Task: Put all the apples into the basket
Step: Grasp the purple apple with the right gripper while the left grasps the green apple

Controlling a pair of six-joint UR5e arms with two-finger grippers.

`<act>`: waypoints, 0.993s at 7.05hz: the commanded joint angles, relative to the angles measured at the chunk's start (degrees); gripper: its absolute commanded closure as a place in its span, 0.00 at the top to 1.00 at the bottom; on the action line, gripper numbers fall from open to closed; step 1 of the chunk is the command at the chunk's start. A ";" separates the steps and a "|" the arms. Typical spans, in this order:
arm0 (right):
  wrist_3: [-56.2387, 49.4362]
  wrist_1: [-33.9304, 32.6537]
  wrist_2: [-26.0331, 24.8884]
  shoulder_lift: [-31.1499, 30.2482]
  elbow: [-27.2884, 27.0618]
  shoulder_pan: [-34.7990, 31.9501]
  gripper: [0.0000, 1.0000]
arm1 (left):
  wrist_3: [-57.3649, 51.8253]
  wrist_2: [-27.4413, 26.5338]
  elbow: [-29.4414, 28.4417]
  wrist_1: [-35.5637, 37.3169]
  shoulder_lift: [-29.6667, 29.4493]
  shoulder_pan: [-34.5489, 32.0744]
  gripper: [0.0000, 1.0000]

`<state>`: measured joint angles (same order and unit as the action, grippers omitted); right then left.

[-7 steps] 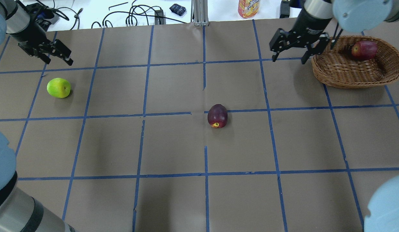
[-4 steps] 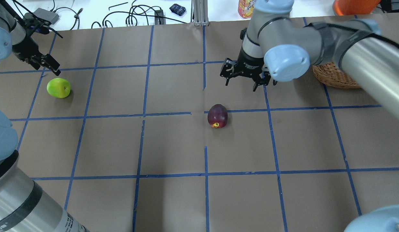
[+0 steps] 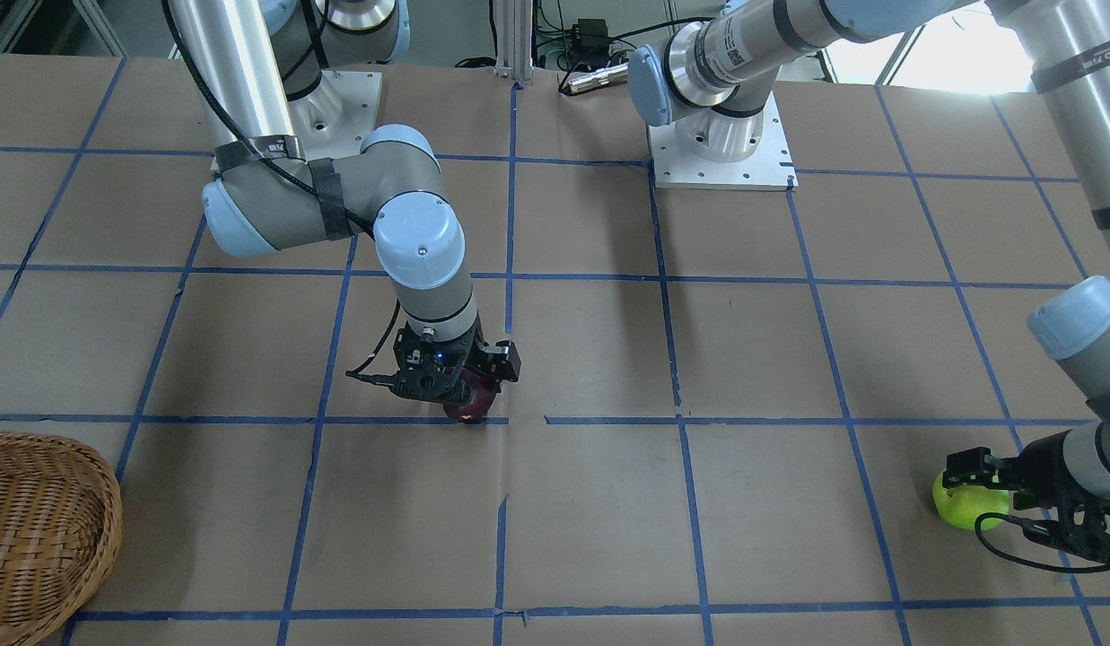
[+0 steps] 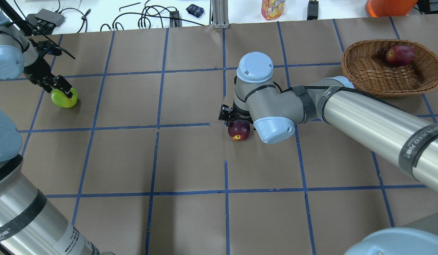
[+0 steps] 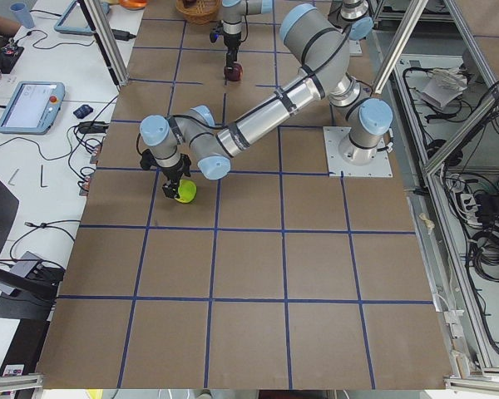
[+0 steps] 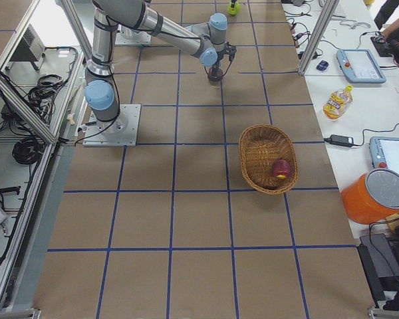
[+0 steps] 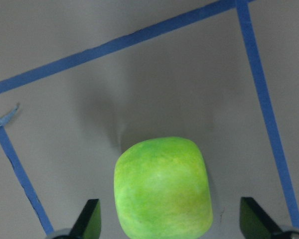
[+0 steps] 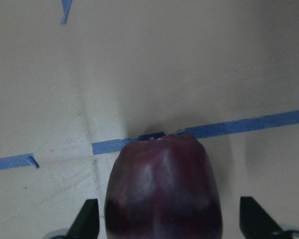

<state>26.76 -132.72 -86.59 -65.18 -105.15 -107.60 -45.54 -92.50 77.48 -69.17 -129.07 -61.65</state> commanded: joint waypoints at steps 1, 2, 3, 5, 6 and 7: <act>-2.83 -4.02 -3.04 2.07 -0.14 -0.59 0.58 | 0.72 -0.05 0.39 -0.44 -1.10 0.57 0.53; -4.51 -3.69 -5.24 1.46 0.47 -0.41 0.26 | 2.63 -0.49 -0.48 -2.96 0.99 -0.39 0.05; -6.00 -3.25 -5.09 0.24 0.82 0.89 0.15 | 3.70 -0.14 -1.71 -4.47 2.67 -0.49 0.00; -13.18 4.69 -5.26 -4.59 6.23 8.94 0.15 | 4.76 6.04 -1.29 -13.40 9.67 -1.01 0.00; -21.32 12.06 -5.52 -5.13 12.02 14.91 0.15 | 10.33 9.76 0.11 -17.88 14.24 -4.67 0.00; -30.71 14.92 -5.52 -5.05 16.25 20.28 0.15 | 16.83 12.49 3.08 -18.10 18.29 -10.88 0.00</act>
<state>6.30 -123.06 -92.01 -69.81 -94.44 -93.99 -35.47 -83.90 77.81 -84.99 -115.89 -66.63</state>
